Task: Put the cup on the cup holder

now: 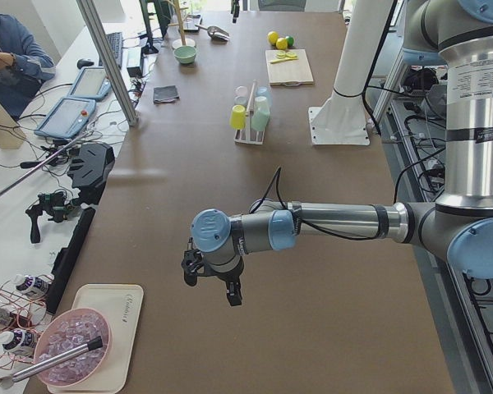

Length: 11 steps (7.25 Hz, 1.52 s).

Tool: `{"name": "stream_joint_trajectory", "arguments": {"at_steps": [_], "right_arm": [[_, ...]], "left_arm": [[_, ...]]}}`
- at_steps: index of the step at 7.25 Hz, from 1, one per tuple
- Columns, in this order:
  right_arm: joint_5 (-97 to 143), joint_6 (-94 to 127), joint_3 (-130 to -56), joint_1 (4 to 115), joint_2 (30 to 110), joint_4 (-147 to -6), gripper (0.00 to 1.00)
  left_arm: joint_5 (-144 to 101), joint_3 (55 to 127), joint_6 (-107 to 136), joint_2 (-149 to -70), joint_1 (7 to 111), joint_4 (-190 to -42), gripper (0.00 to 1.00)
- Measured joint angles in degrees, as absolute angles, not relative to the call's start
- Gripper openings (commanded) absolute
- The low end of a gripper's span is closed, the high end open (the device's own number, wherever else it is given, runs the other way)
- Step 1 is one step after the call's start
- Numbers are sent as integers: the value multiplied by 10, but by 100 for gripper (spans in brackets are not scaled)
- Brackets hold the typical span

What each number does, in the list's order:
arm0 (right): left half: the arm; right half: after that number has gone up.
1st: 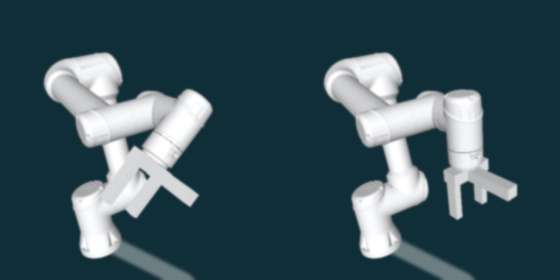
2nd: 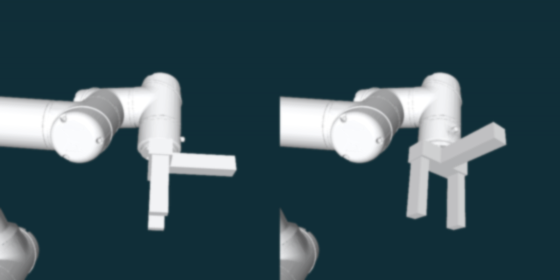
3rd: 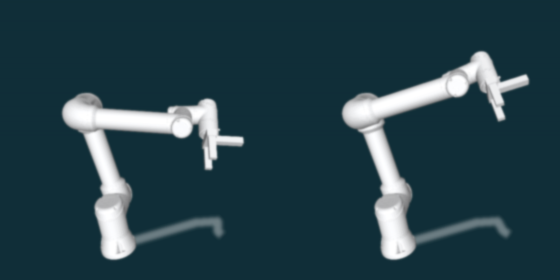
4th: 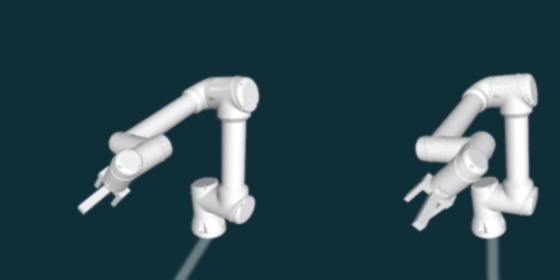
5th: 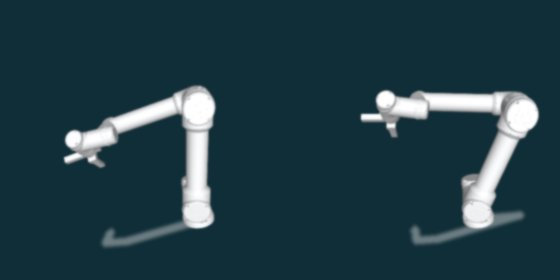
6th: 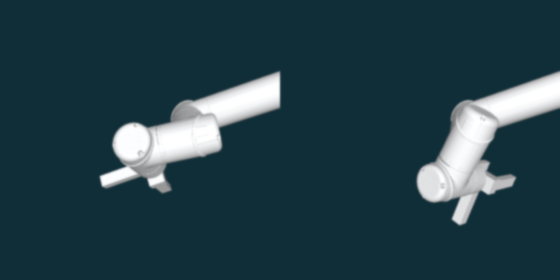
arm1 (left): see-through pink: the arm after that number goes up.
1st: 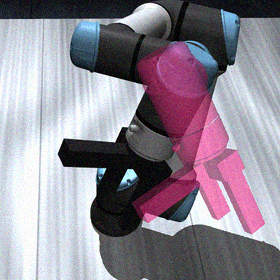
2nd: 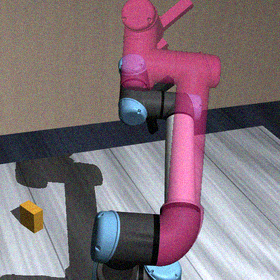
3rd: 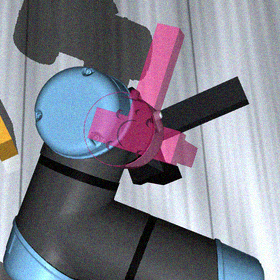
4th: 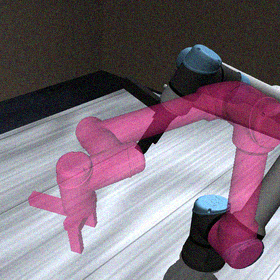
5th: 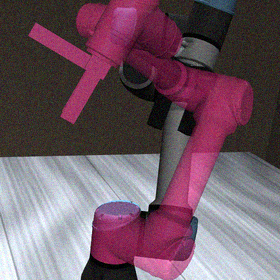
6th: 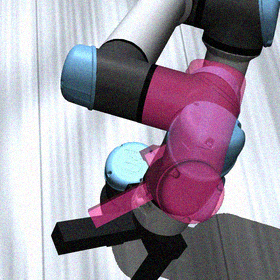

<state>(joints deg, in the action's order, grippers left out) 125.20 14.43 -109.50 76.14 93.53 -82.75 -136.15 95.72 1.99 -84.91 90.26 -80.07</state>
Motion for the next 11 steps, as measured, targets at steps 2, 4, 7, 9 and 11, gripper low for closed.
{"name": "stream_joint_trajectory", "arguments": {"at_steps": [2, 4, 7, 9, 11], "right_arm": [[1262, -18, -1138, 837, 957, -979, 100], [1265, -98, -1133, 882, 965, -1049, 100], [1323, -104, -1060, 902, 967, -1053, 100], [1343, -103, -1035, 903, 962, -1048, 100], [1348, -101, -1021, 903, 961, -1031, 100]], "left_arm": [[-1361, 957, 20, -849, 903, -801, 99], [-1361, 957, 20, -848, 903, -801, 99], [-1361, 956, 20, -848, 903, -801, 99], [-1361, 955, 20, -848, 903, -801, 99], [-1361, 955, 20, -848, 903, -801, 99]]}}
